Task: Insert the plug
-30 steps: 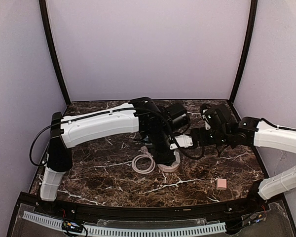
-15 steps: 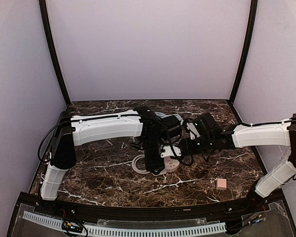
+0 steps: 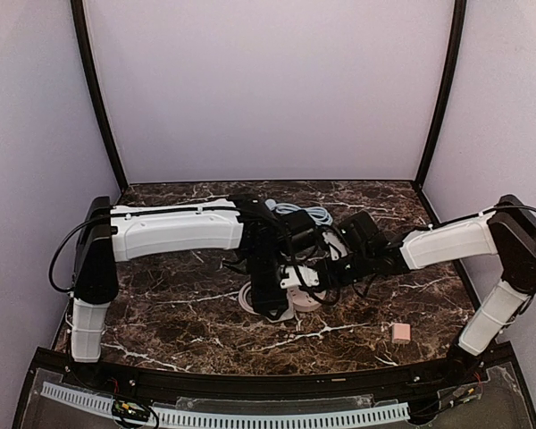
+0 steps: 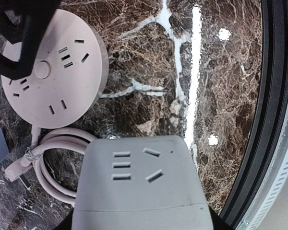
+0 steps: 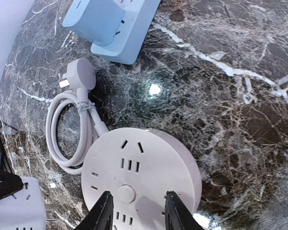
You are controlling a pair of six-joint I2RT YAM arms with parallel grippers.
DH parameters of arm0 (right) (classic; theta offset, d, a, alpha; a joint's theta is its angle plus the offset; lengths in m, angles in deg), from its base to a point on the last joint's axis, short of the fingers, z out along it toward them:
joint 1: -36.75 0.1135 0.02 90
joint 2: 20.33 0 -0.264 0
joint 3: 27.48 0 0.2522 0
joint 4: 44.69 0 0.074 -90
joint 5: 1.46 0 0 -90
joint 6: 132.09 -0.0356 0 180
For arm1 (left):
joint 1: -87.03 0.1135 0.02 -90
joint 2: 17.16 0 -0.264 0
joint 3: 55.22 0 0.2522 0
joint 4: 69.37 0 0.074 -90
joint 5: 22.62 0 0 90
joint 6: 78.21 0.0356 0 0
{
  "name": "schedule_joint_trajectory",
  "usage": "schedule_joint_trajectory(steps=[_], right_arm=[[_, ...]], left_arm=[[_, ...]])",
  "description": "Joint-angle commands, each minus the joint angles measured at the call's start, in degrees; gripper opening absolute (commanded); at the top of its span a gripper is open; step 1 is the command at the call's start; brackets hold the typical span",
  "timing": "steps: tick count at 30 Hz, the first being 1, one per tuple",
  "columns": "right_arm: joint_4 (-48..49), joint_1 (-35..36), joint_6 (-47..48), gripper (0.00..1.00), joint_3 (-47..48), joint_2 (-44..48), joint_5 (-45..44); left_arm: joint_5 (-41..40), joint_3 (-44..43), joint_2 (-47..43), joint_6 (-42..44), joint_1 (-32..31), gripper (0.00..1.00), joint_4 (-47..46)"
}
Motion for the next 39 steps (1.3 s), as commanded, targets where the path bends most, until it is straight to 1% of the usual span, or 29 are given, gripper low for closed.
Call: schedule_joint_trajectory(steps=[1,4,7,9,14,18,22,25,28,32,35,39], right_arm=[[2.27,1.02,-0.02,0.36,-0.18,-2.60,3.72],[1.94,1.63,-0.17,0.40,-0.47,-1.65,2.24],[-0.74,1.04,-0.96,0.50,-0.31,1.00,-4.23],[-1.54,-0.04,-1.73,0.52,-0.42,2.79,-7.20],[-1.44,-0.56,-1.42,0.54,-0.85,6.30,-9.29],[-1.22,-0.99,-0.86,0.54,-0.56,4.49,-9.08],[0.79,-1.03,-0.35,0.52,-0.27,-0.53,-6.52],[3.89,-0.98,0.24,0.49,-0.42,-3.69,-2.77],[5.92,-0.21,0.49,0.44,-0.62,-4.73,0.34],[6.09,2.43,0.66,0.38,0.21,-5.12,1.98],[5.16,4.86,-1.72,0.34,1.04,-5.81,1.95],[5.59,9.52,-5.60,0.33,1.99,-6.58,1.16]], left_arm=[[0.55,1.69,-5.60,-0.87,0.40,0.01,-0.50],[0.75,3.14,-6.49,-1.34,0.40,0.01,-1.04],[0.69,4.44,-7.44,-1.71,0.37,0.01,-1.76],[0.78,5.07,-7.91,-2.02,0.39,0.01,-2.04],[1.21,6.27,-8.53,-2.37,0.38,0.01,-2.21],[1.27,6.97,-8.97,-2.48,0.40,0.01,-2.75],[1.30,7.55,-9.15,-2.63,0.39,0.01,-3.27],[1.28,7.94,-9.17,-2.72,0.39,0.01,-3.42],[1.31,8.15,-9.35,-2.77,0.40,0.01,-3.36],[1.22,8.50,-9.78,-2.92,0.36,0.01,-3.36],[1.16,8.73,-10.06,-3.04,0.40,0.01,-3.11],[1.05,9.58,-10.70,-3.39,0.37,0.01,-2.52]])
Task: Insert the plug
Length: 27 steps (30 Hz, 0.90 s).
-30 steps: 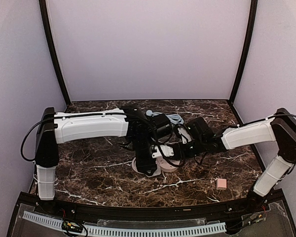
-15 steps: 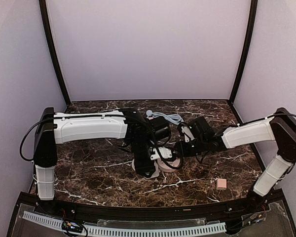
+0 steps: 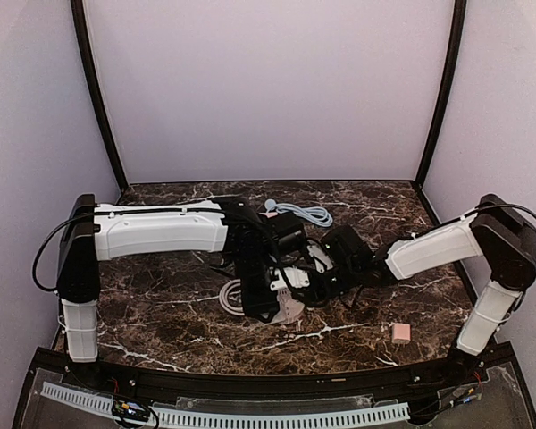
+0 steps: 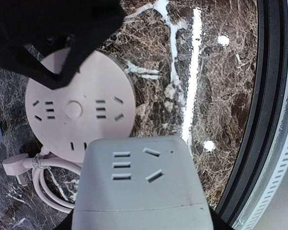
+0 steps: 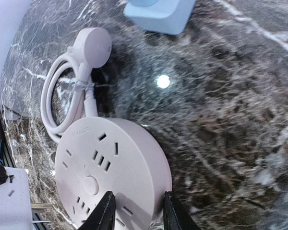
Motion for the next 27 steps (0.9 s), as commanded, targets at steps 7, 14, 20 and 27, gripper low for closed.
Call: schedule_joint_trajectory(steps=[7,14,20,27], right_arm=[[1.68,7.16,-4.60,0.34,4.21,-3.51,-3.04],[-1.22,5.22,-2.59,0.35,1.09,4.53,-5.91],[-3.38,4.11,-1.31,0.37,-2.64,13.01,-7.16],[-3.35,3.45,-1.12,0.37,-6.80,19.96,-6.74]], left_arm=[[-0.54,0.83,-4.29,1.02,0.18,0.01,3.88],[-4.73,-0.63,-4.47,3.87,0.16,0.01,7.91],[-5.50,-1.81,-3.19,6.28,-0.22,0.01,8.09],[-6.64,-5.04,0.83,11.23,-1.57,0.01,11.24]])
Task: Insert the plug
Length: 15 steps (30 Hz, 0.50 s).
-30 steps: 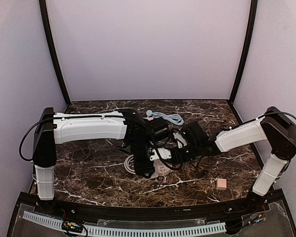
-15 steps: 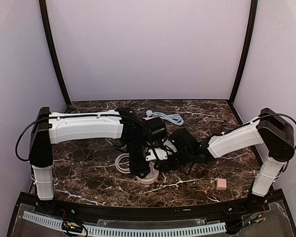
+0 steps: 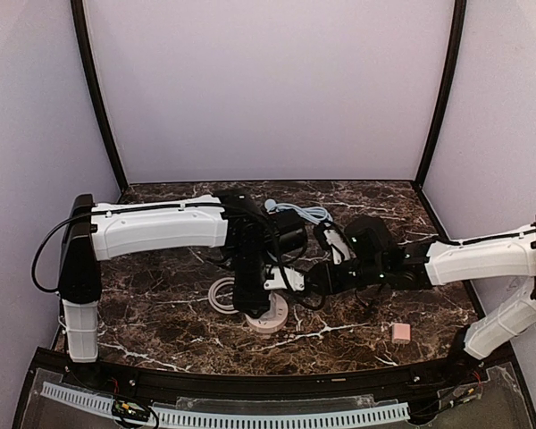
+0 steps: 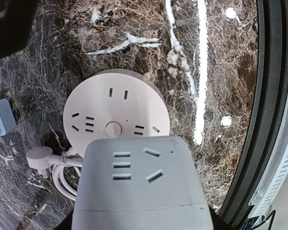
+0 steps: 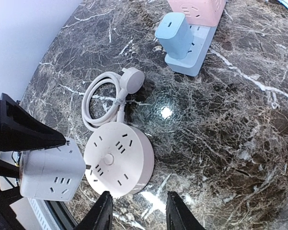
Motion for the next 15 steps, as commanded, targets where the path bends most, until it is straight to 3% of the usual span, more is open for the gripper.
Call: schedule_joint_trajectory(steps=[1,15], right_arm=[[-0.84,-0.64,0.95,0.37,-2.77,3.20,-0.55],[-0.80,-1.10,0.74,0.37,-7.20,9.52,-0.80]], left_arm=[[-1.50,-1.03,0.71,4.85,-1.03,0.01,2.91],[-7.02,0.04,3.33,7.84,-2.59,0.01,3.39]])
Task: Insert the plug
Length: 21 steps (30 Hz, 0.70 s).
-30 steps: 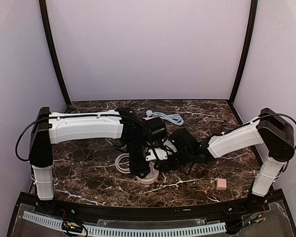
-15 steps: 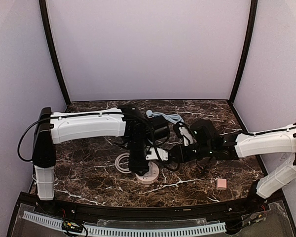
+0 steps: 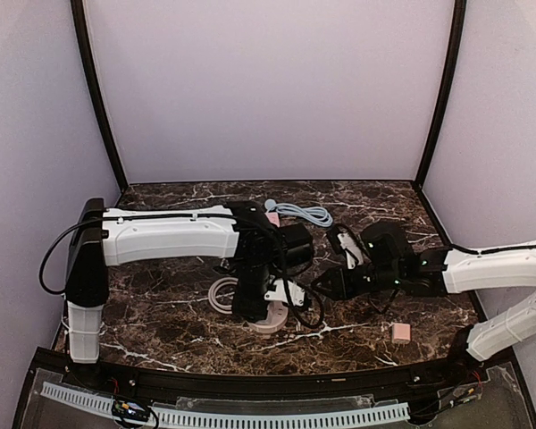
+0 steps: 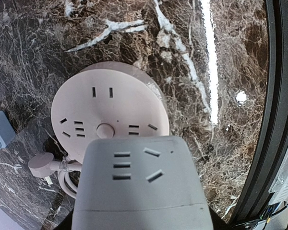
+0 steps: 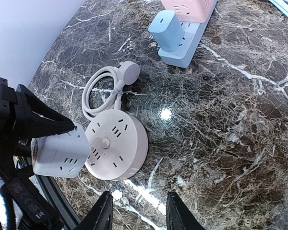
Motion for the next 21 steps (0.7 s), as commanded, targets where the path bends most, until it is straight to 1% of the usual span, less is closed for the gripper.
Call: schedule_joint_trajectory(steps=[1,11,21], right_arm=[[0.30,-0.38,0.18,0.37,-1.42,1.61,-0.82],[0.28,-0.46,-0.21,0.37,-2.69,3.59,-1.22],[0.30,-0.51,-0.48,0.37,-3.53,4.77,-1.39]], left_arm=[[-1.45,-0.06,1.05,1.78,-0.44,0.01,2.61],[-1.95,-0.66,3.15,2.66,-1.16,0.01,3.03],[-2.95,-3.72,4.95,3.15,-1.95,0.01,3.43]])
